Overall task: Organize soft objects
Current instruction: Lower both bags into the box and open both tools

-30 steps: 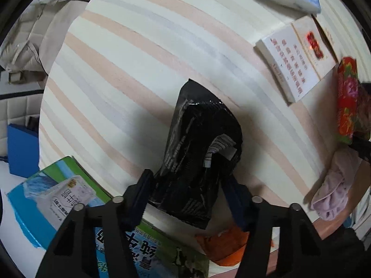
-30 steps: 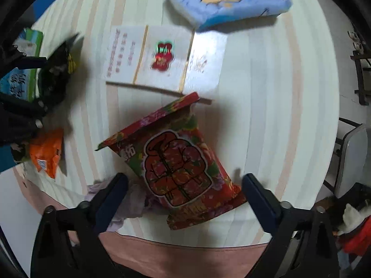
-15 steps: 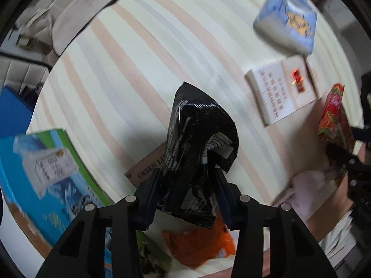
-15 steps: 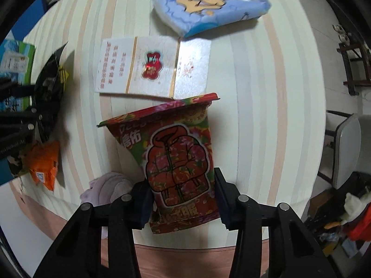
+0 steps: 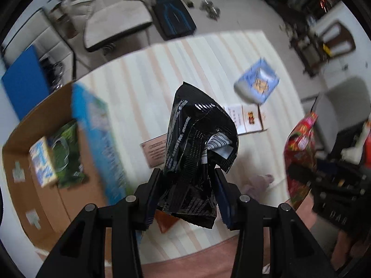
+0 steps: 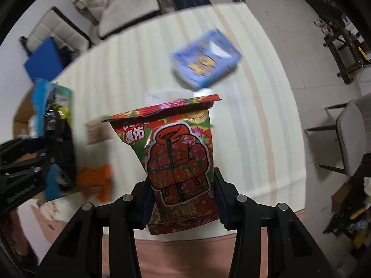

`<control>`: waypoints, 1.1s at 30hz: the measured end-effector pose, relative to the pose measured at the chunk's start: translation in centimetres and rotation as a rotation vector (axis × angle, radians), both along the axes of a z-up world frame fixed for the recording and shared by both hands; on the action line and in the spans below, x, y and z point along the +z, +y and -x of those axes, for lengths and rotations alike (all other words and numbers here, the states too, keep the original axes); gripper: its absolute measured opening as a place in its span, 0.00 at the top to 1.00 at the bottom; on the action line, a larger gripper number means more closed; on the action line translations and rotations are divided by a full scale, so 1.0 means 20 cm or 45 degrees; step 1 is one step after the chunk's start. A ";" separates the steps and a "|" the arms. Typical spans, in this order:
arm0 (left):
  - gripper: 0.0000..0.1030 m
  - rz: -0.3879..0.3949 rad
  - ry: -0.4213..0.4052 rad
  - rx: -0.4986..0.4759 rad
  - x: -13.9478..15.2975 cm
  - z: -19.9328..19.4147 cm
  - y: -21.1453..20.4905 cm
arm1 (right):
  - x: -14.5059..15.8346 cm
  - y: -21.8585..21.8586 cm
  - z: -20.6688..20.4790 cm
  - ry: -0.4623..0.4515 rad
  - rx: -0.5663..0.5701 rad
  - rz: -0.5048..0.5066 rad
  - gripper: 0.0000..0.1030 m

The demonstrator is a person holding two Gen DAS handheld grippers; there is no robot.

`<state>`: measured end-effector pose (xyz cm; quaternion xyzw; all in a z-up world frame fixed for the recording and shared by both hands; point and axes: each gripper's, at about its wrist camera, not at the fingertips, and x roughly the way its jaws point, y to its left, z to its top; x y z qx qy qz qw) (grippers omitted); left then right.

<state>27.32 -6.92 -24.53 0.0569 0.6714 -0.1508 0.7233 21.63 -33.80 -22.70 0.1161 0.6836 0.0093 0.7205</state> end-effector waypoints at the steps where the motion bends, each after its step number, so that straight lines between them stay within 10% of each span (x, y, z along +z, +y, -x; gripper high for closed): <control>1: 0.60 0.015 -0.012 0.030 0.05 0.02 0.02 | 0.08 0.05 0.02 -0.029 0.008 -0.025 0.54; 7: 0.60 0.100 -0.103 0.269 0.35 0.09 0.44 | 0.32 0.51 0.13 -0.120 0.057 -0.167 0.54; 13: 0.60 -0.015 -0.147 0.432 0.40 0.11 0.94 | 0.37 1.05 0.05 -0.106 0.069 -0.253 0.54; 21: 0.60 -0.187 -0.115 0.517 0.14 -0.07 1.35 | 0.15 1.62 -0.19 -0.061 0.071 -0.084 0.54; 33: 0.60 -0.251 0.055 0.530 -0.24 -0.36 1.62 | -0.31 1.83 -0.53 0.052 -0.027 0.112 0.54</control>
